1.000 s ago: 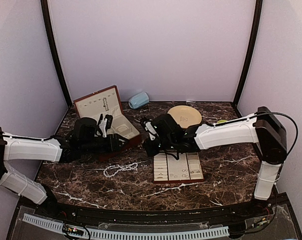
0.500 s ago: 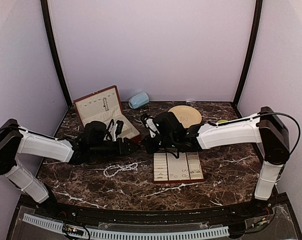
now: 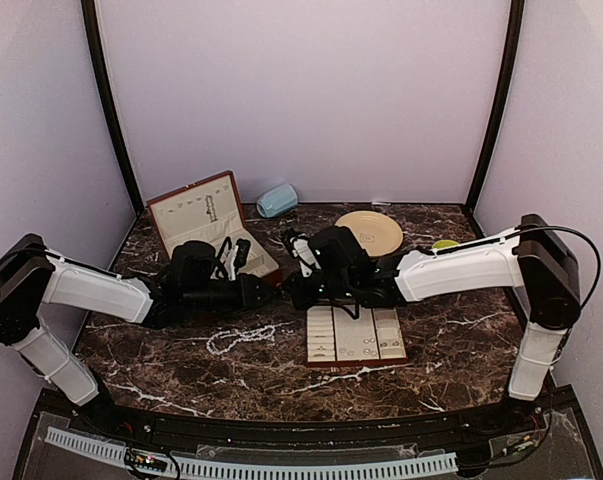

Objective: Organize the mixed jewelry
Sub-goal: Pass from the right arm to the left, then pass from the left arm to the right, then insert the ring into the ring tray, then adjust the ring on the ring tray.

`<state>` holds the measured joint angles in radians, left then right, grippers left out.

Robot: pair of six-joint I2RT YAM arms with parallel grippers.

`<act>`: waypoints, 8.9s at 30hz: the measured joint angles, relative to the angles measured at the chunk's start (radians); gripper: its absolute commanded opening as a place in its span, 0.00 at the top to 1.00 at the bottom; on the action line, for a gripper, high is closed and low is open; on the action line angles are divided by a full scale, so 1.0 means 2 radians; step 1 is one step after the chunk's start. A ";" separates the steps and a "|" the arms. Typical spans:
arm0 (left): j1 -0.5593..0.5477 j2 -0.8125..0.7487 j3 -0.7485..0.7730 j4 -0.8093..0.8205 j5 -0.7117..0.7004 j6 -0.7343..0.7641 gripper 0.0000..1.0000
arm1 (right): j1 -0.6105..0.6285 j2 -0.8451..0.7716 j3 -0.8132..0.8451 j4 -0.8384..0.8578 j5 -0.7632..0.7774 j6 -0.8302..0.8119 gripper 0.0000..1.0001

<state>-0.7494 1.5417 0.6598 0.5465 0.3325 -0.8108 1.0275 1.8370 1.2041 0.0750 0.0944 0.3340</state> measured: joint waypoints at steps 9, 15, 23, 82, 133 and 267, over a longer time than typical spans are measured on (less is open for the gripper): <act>0.000 0.000 0.000 0.006 0.000 -0.002 0.83 | 0.000 -0.007 -0.013 0.012 -0.010 -0.004 1.00; 0.000 0.000 0.000 0.008 0.000 -0.003 0.83 | 0.001 -0.007 -0.014 0.019 -0.015 -0.006 1.00; 0.000 0.001 0.000 0.017 0.003 -0.005 0.96 | 0.001 -0.008 -0.017 0.028 -0.020 -0.010 1.00; 0.000 -0.112 -0.047 0.070 0.176 0.183 1.00 | -0.048 -0.099 -0.086 0.119 -0.367 0.087 0.98; 0.337 -0.204 0.014 -0.203 0.204 0.222 0.31 | 0.017 -0.037 -0.020 -0.245 -0.043 -0.249 1.00; 0.343 -0.212 0.005 -0.192 0.215 0.216 0.31 | 0.009 -0.026 -0.047 -0.217 -0.060 -0.125 0.95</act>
<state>-0.0643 1.1168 0.6704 0.1619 0.7624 -0.3786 1.0447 1.7844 1.1091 -0.3595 -0.0254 0.0841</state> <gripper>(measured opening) 0.688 0.056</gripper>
